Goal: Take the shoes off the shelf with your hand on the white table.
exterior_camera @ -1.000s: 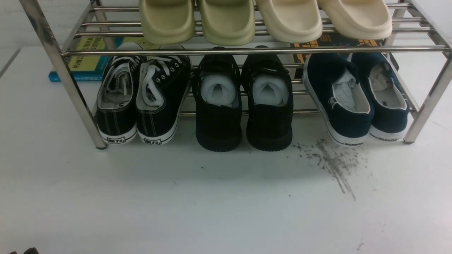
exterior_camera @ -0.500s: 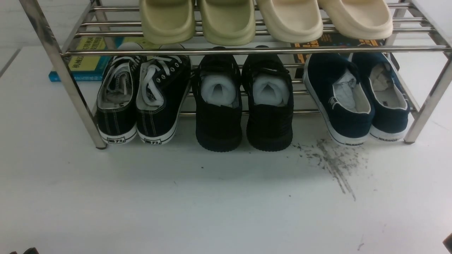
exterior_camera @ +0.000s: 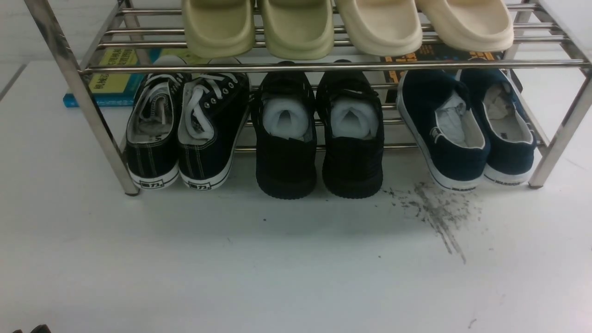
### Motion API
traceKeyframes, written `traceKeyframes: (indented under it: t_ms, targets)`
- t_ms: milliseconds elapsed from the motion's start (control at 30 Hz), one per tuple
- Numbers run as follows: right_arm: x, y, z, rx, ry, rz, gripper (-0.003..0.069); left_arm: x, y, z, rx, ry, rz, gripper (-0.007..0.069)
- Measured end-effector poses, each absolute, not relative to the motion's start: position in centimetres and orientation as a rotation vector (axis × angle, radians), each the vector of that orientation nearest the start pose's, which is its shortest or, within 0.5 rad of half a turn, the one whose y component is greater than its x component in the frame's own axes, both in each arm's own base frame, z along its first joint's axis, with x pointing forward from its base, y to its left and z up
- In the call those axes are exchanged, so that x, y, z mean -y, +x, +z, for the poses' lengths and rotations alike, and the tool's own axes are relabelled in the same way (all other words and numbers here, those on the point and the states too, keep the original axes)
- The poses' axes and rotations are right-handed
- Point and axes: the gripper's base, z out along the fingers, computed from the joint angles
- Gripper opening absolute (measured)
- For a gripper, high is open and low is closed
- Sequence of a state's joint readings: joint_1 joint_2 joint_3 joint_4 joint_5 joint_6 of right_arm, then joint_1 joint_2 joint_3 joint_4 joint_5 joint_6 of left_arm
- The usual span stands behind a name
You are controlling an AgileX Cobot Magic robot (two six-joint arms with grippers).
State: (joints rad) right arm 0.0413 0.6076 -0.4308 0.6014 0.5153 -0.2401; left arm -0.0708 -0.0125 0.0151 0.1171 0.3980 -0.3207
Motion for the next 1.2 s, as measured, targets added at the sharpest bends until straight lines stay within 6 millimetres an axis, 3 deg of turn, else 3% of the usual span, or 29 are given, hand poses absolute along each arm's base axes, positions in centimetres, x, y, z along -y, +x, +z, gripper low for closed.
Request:
traceKeyframes:
  t_ms: [67, 133, 233, 267, 300, 467, 500, 567, 733, 900, 1100, 1200]
  targets:
    - [-3.4, 13.3, 27.4, -2.228, 0.048, 0.513, 0.0006, 0.0, 5.2, 17.3, -1.877, -0.165, -0.152, 0.0243]
    - [-3.7, 14.5, 28.1, -2.295, 0.013, 0.535, -0.001, 0.0, 5.2, 17.3, -1.877, -0.165, -0.152, 0.0243]
    - [-4.5, 17.6, 29.7, -2.442, -0.066, 0.606, -0.0009, 0.0, 5.2, 17.3, -1.877, -0.165, -0.152, 0.0243]
    - [-4.6, 17.8, 30.2, -2.448, -0.083, 0.615, -0.0008, 0.0, 5.2, 17.3, -1.877, -0.165, -0.152, 0.0243]
    - [-5.1, 19.8, 30.8, -2.527, -0.15, 0.663, -0.0002, 0.0, 5.2, 17.3, -1.877, -0.165, -0.152, 0.0243]
    - [-6.5, 23.1, 31.9, -2.601, -0.323, 0.743, 0.0003, 0.0, 5.2, 17.3, -1.877, -0.165, -0.152, 0.0243]
    - [-7.8, 24.4, 31.9, -2.624, -0.404, 0.767, 0.0003, 0.0, 5.2, 17.3, -1.877, -0.165, -0.152, 0.0243]
    - [-8.8, 25.0, 32.2, -2.621, -0.468, 0.765, 0.0003, 0.0, 5.2, 17.3, -1.877, -0.165, -0.152, 0.0243]
    - [-13.1, 27.1, 33.2, -2.625, -0.711, 0.567, 0.0006, 0.0, 5.2, 17.3, -1.877, -0.165, -0.152, 0.0243]
    - [-15.3, 29.6, 33.5, -2.659, -0.664, 0.365, 0.0022, 0.0, 5.2, 17.3, -1.877, -0.165, -0.152, 0.0243]
    - [-15.4, 32.3, 32.6, -2.688, -0.529, 0.214, 0.0064, 0.0, 5.2, 17.3, -1.877, -0.165, -0.152, 0.0243]
    - [-15.5, 33.9, 31.1, -2.689, -0.463, 0.132, 0.0129, 0.0, 5.2, 17.3, -1.877, -0.165, -0.152, 0.0243]
